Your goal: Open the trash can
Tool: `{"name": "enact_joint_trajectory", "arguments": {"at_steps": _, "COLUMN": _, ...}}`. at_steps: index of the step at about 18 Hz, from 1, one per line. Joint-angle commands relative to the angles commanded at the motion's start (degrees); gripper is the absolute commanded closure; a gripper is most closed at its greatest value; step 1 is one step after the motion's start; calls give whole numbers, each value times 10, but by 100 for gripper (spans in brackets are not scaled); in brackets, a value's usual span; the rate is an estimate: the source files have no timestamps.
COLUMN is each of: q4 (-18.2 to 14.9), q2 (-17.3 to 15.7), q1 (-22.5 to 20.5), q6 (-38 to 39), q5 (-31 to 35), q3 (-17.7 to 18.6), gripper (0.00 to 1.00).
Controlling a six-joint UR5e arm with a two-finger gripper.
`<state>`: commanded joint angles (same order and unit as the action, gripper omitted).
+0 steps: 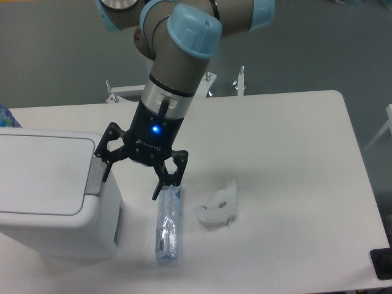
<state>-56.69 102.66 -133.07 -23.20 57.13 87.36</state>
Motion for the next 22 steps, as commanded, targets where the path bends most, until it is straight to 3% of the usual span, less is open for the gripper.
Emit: {"name": "enact_joint_trajectory", "arguments": {"at_steps": 22, "q4": 0, "q2": 7, "q1": 10, "q6": 1, "q5": 1, "q3": 10, "gripper": 0}}
